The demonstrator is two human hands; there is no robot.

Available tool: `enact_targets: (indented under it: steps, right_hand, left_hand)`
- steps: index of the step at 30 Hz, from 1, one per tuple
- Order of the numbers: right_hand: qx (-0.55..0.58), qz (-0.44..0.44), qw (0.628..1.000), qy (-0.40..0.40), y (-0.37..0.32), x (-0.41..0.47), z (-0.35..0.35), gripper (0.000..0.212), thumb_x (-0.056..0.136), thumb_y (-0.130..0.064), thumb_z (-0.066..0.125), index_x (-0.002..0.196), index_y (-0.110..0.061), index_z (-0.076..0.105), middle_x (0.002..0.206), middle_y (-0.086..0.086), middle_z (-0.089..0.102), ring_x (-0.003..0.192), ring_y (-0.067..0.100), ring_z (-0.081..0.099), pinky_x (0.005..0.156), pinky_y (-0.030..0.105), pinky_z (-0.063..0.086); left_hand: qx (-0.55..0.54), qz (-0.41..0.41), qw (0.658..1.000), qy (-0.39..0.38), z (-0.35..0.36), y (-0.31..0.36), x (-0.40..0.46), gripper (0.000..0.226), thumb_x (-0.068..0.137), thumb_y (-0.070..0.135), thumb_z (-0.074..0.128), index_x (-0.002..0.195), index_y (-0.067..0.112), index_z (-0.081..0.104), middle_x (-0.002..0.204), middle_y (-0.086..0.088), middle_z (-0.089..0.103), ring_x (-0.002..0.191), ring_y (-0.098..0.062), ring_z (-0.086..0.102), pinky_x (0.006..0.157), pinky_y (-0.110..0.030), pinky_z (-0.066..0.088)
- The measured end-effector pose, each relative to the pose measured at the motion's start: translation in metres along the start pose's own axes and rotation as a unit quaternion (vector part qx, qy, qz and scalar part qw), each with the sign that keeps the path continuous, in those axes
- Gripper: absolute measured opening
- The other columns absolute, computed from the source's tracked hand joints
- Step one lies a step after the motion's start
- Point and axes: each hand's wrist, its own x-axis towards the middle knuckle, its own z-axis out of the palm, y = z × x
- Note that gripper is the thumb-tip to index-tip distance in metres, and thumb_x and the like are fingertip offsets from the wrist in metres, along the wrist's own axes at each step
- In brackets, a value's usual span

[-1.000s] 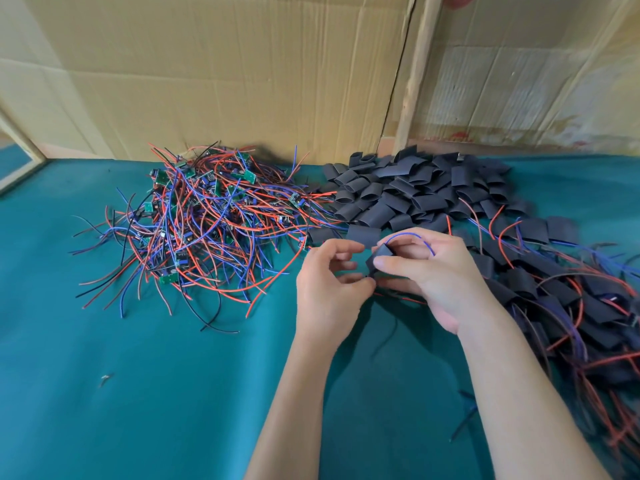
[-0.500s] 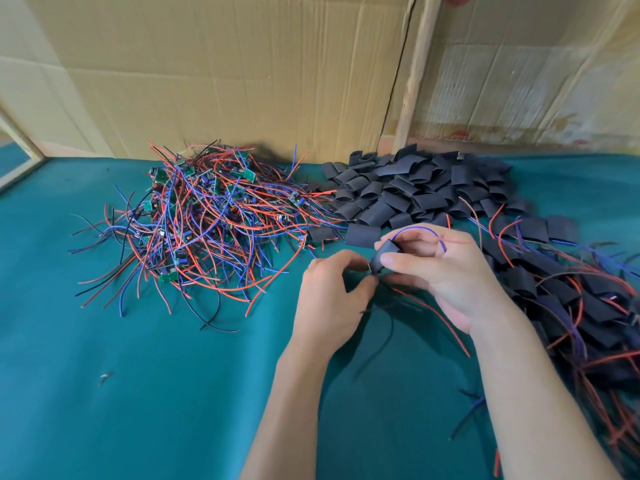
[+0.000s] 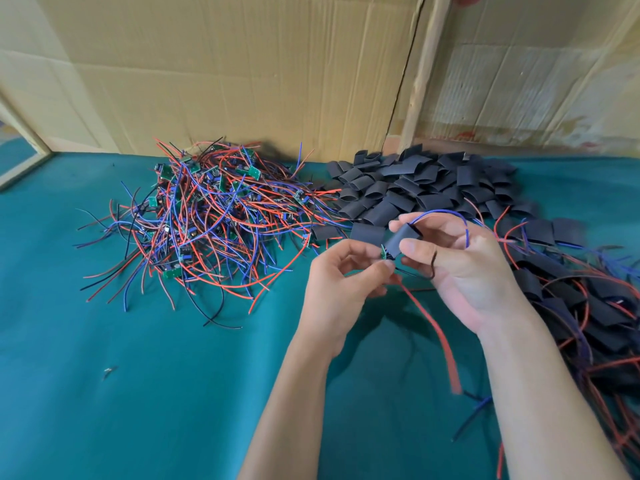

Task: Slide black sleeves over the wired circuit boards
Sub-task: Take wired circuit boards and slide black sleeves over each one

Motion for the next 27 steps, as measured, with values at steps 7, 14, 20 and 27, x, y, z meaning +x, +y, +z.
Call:
enact_targets:
  steps: [7,14,20,27]
  right_hand:
    - [0.063,0.001,0.998,-0.004,0.004,0.003,0.008,0.033,0.064,-0.007,0.079,0.095,-0.017,0.081,0.107,0.012,0.077,0.086,0.016,0.071,0.069,0.02,0.055]
    - [-0.038,-0.013,0.999,0.003,0.0,0.001,-0.004,0.039,0.056,-0.016,0.087,0.094,-0.019,0.081,0.103,0.013,0.078,0.087,0.019,0.069,0.075,0.026,0.052]
    - [-0.08,-0.016,0.997,-0.009,0.003,0.001,-0.006,0.042,0.056,-0.02,0.086,0.098,-0.015,0.08,0.106,0.015,0.077,0.094,0.026,0.072,0.098,0.04,0.053]
    - [-0.089,-0.016,0.996,-0.022,0.003,0.002,-0.006,0.043,0.061,-0.011,0.082,0.103,-0.007,0.076,0.104,0.013,0.077,0.09,0.02,0.07,0.086,0.028,0.055]
  left_hand:
    - [-0.064,-0.053,0.996,-0.019,-0.002,0.003,0.0,0.019,0.086,-0.004,0.072,0.085,0.013,0.064,0.072,-0.002,0.067,0.065,-0.016,0.065,0.065,-0.027,0.047]
    - [-0.013,-0.034,0.999,0.01,-0.002,-0.001,0.002,0.016,0.069,0.012,0.075,0.083,0.014,0.067,0.069,-0.004,0.068,0.059,-0.014,0.059,0.062,-0.025,0.044]
    - [0.023,-0.009,1.0,0.019,-0.005,-0.006,0.004,0.014,0.079,0.001,0.074,0.084,0.013,0.067,0.068,-0.005,0.067,0.056,-0.011,0.057,0.056,-0.019,0.044]
    - [0.022,-0.012,1.0,0.019,-0.008,-0.005,0.006,0.011,0.078,0.004,0.074,0.084,0.01,0.068,0.064,-0.003,0.068,0.057,-0.013,0.059,0.055,-0.018,0.045]
